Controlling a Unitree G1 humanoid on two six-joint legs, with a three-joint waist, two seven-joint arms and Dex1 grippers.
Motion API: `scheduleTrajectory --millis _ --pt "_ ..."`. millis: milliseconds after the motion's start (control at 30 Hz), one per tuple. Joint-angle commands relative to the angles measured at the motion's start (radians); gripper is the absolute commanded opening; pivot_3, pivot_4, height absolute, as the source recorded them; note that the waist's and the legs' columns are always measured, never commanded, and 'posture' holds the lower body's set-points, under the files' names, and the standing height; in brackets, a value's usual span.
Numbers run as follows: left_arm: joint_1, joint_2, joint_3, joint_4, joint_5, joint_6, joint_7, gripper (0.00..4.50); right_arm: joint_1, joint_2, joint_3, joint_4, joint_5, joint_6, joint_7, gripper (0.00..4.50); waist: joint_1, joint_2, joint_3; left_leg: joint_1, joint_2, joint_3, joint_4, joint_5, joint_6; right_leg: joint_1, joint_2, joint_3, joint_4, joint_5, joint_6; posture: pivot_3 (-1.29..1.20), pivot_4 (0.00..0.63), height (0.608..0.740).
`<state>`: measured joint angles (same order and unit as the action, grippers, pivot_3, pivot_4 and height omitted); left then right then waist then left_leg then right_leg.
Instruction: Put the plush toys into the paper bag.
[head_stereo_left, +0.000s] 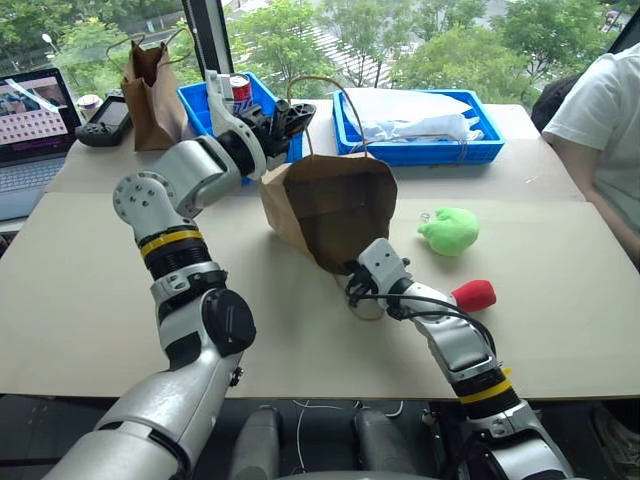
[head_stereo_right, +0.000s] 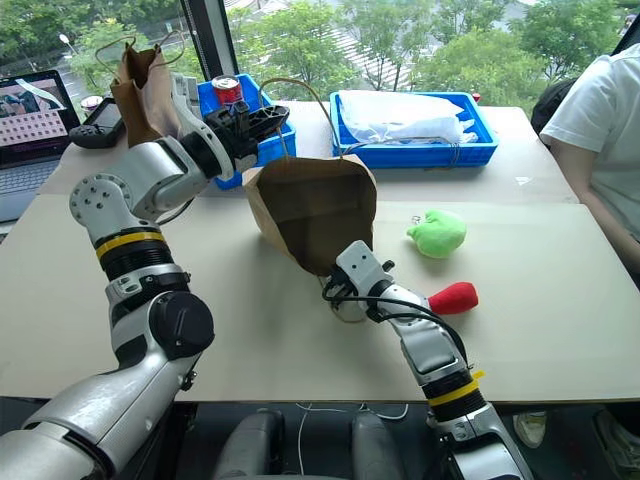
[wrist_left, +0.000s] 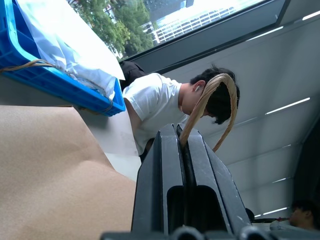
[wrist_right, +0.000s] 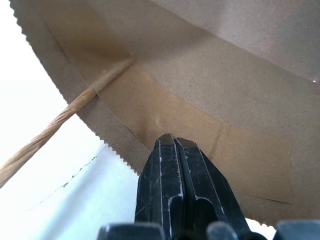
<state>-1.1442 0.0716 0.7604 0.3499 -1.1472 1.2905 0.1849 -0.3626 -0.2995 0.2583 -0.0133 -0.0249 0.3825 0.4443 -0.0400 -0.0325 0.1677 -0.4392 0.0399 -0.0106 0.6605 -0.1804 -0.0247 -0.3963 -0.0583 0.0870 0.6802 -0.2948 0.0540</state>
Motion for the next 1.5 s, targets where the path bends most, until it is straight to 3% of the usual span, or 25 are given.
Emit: scheduleTrajectory --millis 33,267,367,467,633,733,1000,1133,1300,1467,1500 --pt "0.018 -0.005 -0.039 -0.061 -0.066 0.012 -0.002 0.0 0.015 0.003 -0.06 -0.097 0.076 0.058 0.037 0.02 0.0 0.0 0.0 0.0 0.0 0.0 0.0 0.0 0.0 0.0 0.0 0.0 0.0 0.0 0.0 0.0 0.15 0.698" --pt "0.116 -0.002 -0.088 -0.127 -0.131 0.035 0.034 0.0 -0.014 -0.06 -0.171 -0.314 0.218 0.249 0.107 0.02 0.002 -0.001 0.001 -0.001 -0.001 -0.001 0.0 0.0 0.0 -0.001 -0.001 0.0 0.0 0.0 0.0 0.0 0.15 0.698" --pt "0.13 0.035 -0.13 -0.137 -0.127 0.044 0.014 0.0 -0.04 -0.217 -0.261 -0.456 0.306 0.416 0.19 0.69 0.004 -0.001 0.001 -0.002 -0.002 -0.002 0.0 0.0 0.0 -0.002 -0.001 0.0 0.0 0.0 0.0 0.0 0.15 0.698" --pt "0.135 0.043 -0.145 -0.133 -0.147 0.032 0.017 0.0 -0.055 -0.374 -0.372 -0.534 0.393 0.532 0.261 1.76 0.015 -0.001 0.002 -0.004 -0.003 -0.002 0.0 0.0 0.0 -0.003 -0.002 0.0 -0.001 0.0 0.0 0.0 0.15 0.698" --pt "0.136 0.036 -0.169 -0.125 -0.17 0.011 0.014 0.0 0.082 -0.738 -0.51 -0.496 0.401 0.523 0.469 3.41 0.031 -0.002 0.002 -0.005 -0.004 -0.003 -0.001 0.0 0.0 -0.001 -0.002 -0.001 -0.005 -0.001 0.001 0.0 0.15 0.698" --pt "0.142 0.033 -0.186 -0.127 -0.185 0.004 0.016 0.0 0.217 -0.833 -0.484 -0.44 0.356 0.427 0.53 4.43 0.031 -0.004 0.003 -0.004 -0.004 -0.004 -0.002 0.0 0.001 0.003 -0.002 -0.002 -0.01 -0.001 0.001 0.0 0.15 0.698" --pt "0.148 0.059 -0.217 -0.124 -0.187 -0.002 0.004 0.0 0.261 -0.741 -0.312 -0.226 0.211 0.236 0.437 4.43 0.02 -0.004 0.003 -0.003 -0.004 -0.005 -0.002 0.0 0.0 0.005 -0.002 -0.001 -0.011 0.0 0.002 0.0 0.15 0.698" --pt "0.141 0.063 -0.223 -0.127 -0.201 -0.007 0.011 0.0 0.272 -0.729 -0.292 -0.185 0.157 0.185 0.406 3.41 0.027 -0.003 0.003 -0.003 -0.005 -0.005 -0.002 0.0 0.0 0.006 -0.003 -0.001 -0.012 0.0 0.003 0.0 0.15 0.698" --pt "0.15 0.052 -0.233 -0.14 -0.228 -0.021 0.037 0.0 0.263 -0.756 -0.341 -0.235 0.154 0.153 0.423 1.7 0.029 -0.003 0.003 -0.003 -0.006 -0.006 -0.002 0.0 0.0 0.007 -0.003 -0.001 -0.014 0.0 0.003 0.0 0.15 0.698" --pt "0.179 0.011 -0.245 -0.182 -0.276 -0.047 0.101 0.0 0.095 -0.766 -0.419 -0.419 0.334 0.268 0.498 0.05 0.021 -0.003 0.003 -0.003 -0.005 -0.006 -0.002 0.0 0.0 0.007 -0.003 -0.001 -0.013 0.001 0.003 0.0 0.15 0.698" --pt "0.183 0.006 -0.25 -0.188 -0.286 -0.05 0.112 0.0 0.052 -0.757 -0.397 -0.441 0.343 0.288 0.49 0.05 0.023 -0.003 0.003 -0.002 -0.005 -0.007 -0.002 0.0 0.0 0.007 -0.002 -0.001 -0.013 0.001 0.003 0.0 0.15 0.698"
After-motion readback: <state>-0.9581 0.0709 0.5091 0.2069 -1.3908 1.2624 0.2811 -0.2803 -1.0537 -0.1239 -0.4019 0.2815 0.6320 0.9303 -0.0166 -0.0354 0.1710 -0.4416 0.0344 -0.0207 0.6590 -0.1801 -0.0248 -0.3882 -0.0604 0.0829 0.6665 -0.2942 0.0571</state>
